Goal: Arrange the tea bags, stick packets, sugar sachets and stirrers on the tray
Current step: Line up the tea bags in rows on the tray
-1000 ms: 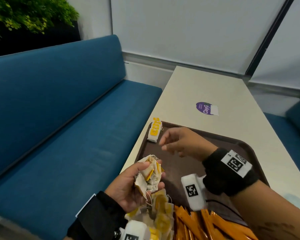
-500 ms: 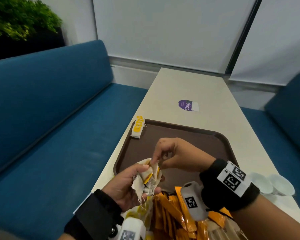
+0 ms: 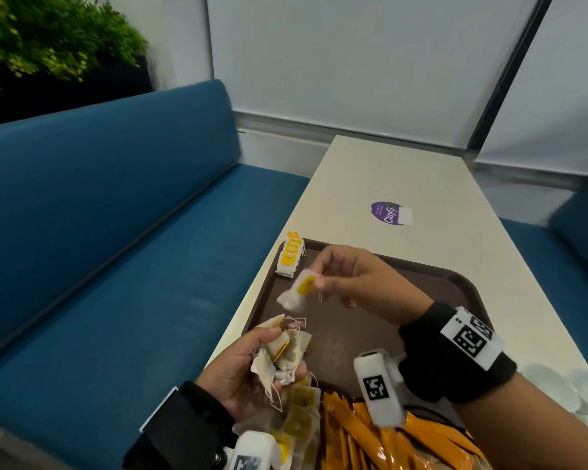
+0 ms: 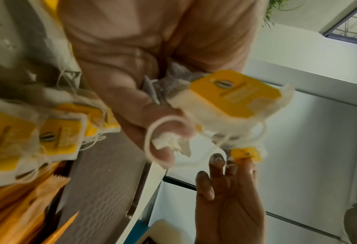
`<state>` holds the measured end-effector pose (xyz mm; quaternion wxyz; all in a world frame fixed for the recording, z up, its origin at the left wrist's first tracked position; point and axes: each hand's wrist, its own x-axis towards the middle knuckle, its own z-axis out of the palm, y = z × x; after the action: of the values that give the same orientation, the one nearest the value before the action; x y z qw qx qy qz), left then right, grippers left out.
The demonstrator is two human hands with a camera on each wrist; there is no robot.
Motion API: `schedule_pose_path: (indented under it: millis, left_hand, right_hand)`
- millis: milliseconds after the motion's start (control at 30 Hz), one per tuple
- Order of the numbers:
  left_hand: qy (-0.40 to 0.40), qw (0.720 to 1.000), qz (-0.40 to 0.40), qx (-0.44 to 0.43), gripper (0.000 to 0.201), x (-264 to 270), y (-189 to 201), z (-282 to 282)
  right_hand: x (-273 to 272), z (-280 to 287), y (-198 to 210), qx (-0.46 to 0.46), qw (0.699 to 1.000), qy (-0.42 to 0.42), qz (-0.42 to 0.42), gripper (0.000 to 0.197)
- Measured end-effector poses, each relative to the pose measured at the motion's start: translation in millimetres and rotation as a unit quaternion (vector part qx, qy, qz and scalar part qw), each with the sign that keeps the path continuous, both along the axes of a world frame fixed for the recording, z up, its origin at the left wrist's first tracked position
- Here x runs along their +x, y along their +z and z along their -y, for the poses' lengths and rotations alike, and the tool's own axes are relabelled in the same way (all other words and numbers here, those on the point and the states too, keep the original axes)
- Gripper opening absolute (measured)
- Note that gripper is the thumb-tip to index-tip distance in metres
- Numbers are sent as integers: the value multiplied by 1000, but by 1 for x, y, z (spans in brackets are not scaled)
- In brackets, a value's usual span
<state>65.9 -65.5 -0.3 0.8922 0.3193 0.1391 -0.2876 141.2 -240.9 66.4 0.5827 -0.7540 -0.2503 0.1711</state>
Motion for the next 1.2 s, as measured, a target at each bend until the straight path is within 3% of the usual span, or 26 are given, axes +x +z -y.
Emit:
schedule_pose_path:
  millis: [100, 167, 367, 500, 567, 800, 933, 1033, 1100, 1200]
  left_hand:
    - [12, 1000, -8, 11, 32, 5, 2, -6]
    - [20, 999, -15, 26, 32, 10, 1, -11]
    - [6, 999, -12, 33, 36, 27, -4, -25]
    - [-13, 999, -16, 45, 36, 32, -10, -34]
    - [-16, 999, -19, 43, 36, 33, -13, -38]
    - [-17, 999, -1, 45, 32, 35, -24, -43]
    - [-26, 999, -2, 30, 31, 34, -22, -42]
    - [-23, 999, 5, 29, 32, 32, -19, -39]
    - [-25, 999, 8, 29, 33, 30, -15, -35]
    - [-36, 999, 6, 31, 38, 24, -5, -28]
  right_hand:
    - [27, -16, -6, -36, 993, -115, -8, 9]
    - [51, -30, -17, -111, 982, -152, 15, 11]
    - [112, -69, -61, -301, 940, -158, 6, 29]
    - [132, -83, -77, -395, 905, -157, 25, 12]
    - [138, -86, -81, -415, 893, -173, 34, 20]
    - [146, -94, -93, -400, 890, -218, 20, 24]
    - [142, -81, -91, -343, 905, -251, -12, 31]
    - [130, -64, -75, -303, 916, -261, 21, 37]
    - [111, -54, -57, -255, 938, -234, 18, 29]
    - [76, -36, -33, -209, 971, -112, -32, 11]
